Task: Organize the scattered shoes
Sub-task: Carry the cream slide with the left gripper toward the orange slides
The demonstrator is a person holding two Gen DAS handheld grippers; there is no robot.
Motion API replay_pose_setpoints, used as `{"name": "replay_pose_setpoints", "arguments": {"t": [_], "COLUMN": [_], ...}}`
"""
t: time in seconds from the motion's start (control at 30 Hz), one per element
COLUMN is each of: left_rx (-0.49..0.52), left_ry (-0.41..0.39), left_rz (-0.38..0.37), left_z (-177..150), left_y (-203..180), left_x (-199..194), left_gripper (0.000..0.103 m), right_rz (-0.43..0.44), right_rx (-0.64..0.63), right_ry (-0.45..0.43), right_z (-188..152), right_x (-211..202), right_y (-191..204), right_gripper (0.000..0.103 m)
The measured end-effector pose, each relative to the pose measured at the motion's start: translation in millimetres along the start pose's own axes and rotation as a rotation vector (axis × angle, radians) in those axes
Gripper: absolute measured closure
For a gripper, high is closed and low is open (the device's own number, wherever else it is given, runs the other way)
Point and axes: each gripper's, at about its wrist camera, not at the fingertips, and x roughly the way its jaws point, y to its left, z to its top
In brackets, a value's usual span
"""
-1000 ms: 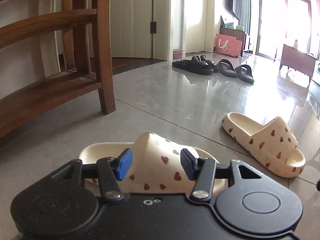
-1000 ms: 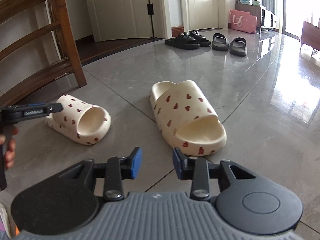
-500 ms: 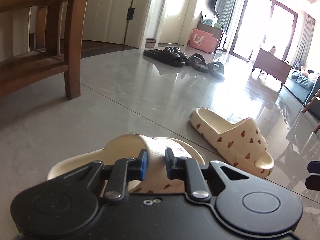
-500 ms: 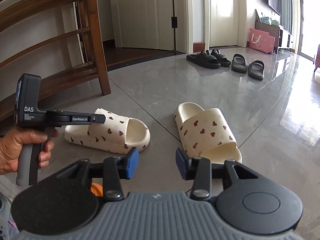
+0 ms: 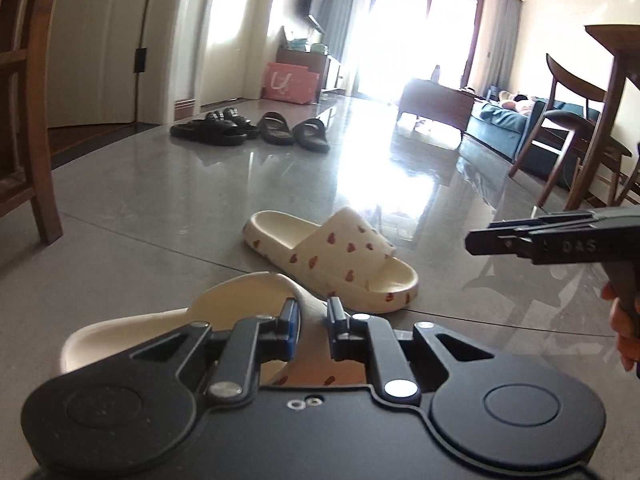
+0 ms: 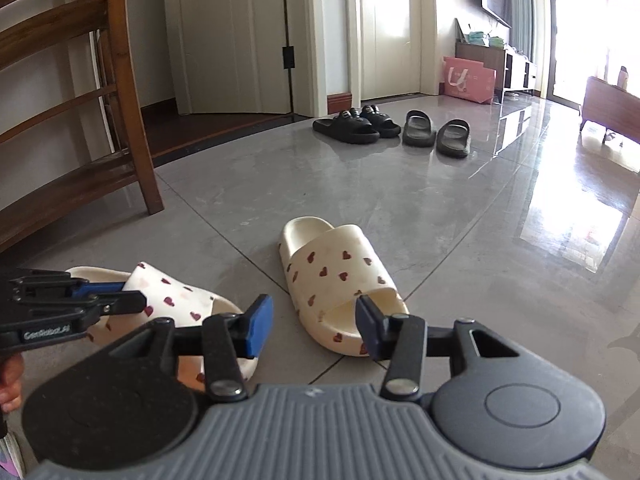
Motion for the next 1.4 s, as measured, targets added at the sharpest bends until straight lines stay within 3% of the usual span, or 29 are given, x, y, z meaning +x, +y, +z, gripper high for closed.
{"name": "replay_pose_setpoints", "arguments": {"t": [0.2,0.37,0.47,0.73,0.97,1.17,1.4], "left_rx": [0.083,0.136,0.181,0.170,0.031,-0.026,-0.103], "left_ry": [0.032,0.125,0.140,0.105,0.041,0.006,0.021], "left_rz": [-0.125,-0.151,-0.104,0.042,0.223,0.247,0.284], "left_z": [-5.8,-24.3,-31.1,-18.4,-15.3,-12.9,-15.3], "left_y": [-45.3,-61.0,-62.6,-60.0,-72.2,-75.8,-65.1], "left_x": [15.9,39.3,41.7,27.3,2.1,-22.5,-33.2], "left_gripper": [0.091,0.089,0.085,0.083,0.079,0.079,0.079], "right_rz": [-0.014,-0.021,-0.026,-0.011,0.033,0.075,0.169], "right_rx": [-0.006,-0.005,-0.010,0.003,0.081,0.243,0.400], "right_ry": [-0.002,0.007,0.016,0.058,0.106,0.171,0.217], "right_z": [1.9,-1.3,-4.1,-7.9,-8.0,-12.6,-7.9], "right_x": [-6.5,-11.3,-12.6,1.4,33.4,81.6,135.3], "right_y": [-6.4,-12.0,-16.1,-20.0,-33.8,-54.0,-54.1], "right_gripper": [0.051,0.050,0.049,0.046,0.045,0.044,0.043]}}
